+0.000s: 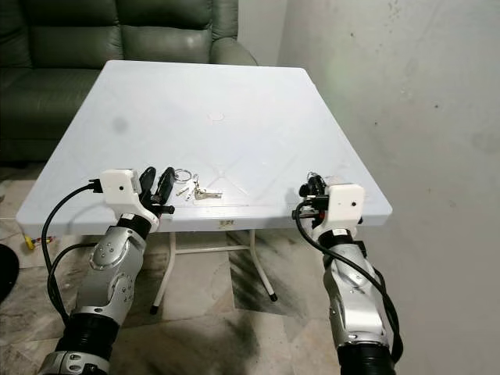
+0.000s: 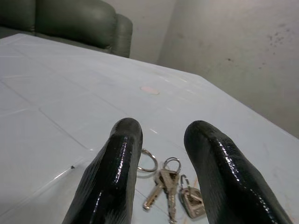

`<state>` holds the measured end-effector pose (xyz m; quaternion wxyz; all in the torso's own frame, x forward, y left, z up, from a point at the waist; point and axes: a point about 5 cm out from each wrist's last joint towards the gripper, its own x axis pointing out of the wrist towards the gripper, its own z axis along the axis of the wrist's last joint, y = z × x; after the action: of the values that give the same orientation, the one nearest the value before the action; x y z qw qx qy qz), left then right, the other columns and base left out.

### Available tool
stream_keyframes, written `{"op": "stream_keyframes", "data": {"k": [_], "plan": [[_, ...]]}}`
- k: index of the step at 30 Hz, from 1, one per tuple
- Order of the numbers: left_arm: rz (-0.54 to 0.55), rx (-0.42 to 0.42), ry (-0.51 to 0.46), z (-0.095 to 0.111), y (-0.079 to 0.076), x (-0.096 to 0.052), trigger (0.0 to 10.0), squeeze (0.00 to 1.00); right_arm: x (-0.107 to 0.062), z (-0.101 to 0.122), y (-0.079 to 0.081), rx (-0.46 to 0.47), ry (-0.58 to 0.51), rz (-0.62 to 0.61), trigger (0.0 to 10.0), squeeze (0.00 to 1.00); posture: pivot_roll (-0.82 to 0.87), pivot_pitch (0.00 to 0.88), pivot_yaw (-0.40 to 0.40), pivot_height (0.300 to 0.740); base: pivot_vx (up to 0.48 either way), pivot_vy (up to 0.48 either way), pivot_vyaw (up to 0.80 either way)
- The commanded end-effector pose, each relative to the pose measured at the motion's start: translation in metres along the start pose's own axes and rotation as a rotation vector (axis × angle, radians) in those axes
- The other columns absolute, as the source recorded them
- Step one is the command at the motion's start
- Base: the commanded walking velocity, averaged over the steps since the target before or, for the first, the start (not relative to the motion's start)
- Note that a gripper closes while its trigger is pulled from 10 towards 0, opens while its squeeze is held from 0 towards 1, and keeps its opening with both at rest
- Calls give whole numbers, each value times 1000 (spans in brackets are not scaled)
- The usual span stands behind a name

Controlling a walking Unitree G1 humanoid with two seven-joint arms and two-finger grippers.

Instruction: Hang keys on a hook

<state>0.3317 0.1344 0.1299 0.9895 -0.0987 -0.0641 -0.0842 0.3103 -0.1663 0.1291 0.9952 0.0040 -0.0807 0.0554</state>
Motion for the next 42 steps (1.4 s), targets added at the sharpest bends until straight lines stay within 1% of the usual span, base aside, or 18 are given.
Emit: {"op": "stream_keyframes", "data": {"k": [1, 8, 12, 13, 17, 26, 31, 42], "plan": [[4, -1, 21, -2, -1, 2, 10000, 0, -2, 0, -1, -2, 6, -10, 10000, 0, 106, 0, -79, 736, 0, 0, -756], [11, -10, 32, -3, 0, 3, 10000, 0, -2, 0, 0, -3, 6, -12, 10000, 0, 104, 0, -75, 736, 0, 337, -759], [17, 3, 37, -2, 0, 4, 10000, 0, -2, 0, 0, -2, 9, -16, 10000, 0, 103, 0, -74, 736, 0, 0, -759], [16, -13, 38, -2, -1, 4, 10000, 0, -3, -1, 0, -2, 11, -17, 10000, 0, 104, 0, -75, 736, 0, 0, -763], [27, -26, 52, -3, 0, 4, 10000, 0, -5, -2, 0, -1, 14, -19, 10000, 0, 105, 0, -76, 736, 0, 0, -759], [22, -21, 60, -3, -1, 4, 10000, 0, -7, -3, 5, 9, 18, -17, 10000, 0, 106, 0, -75, 736, 0, 0, -760], [28, -4, 62, -1, -1, 5, 10000, 0, -9, -4, 7, 13, 24, -18, 10000, 0, 105, 0, -73, 736, 0, 0, -759], [31, -1, 80, -3, 1, 4, 10000, 0, -12, -5, 5, 12, 35, -33, 10000, 0, 101, 0, -69, 736, 0, 0, -759]]}}
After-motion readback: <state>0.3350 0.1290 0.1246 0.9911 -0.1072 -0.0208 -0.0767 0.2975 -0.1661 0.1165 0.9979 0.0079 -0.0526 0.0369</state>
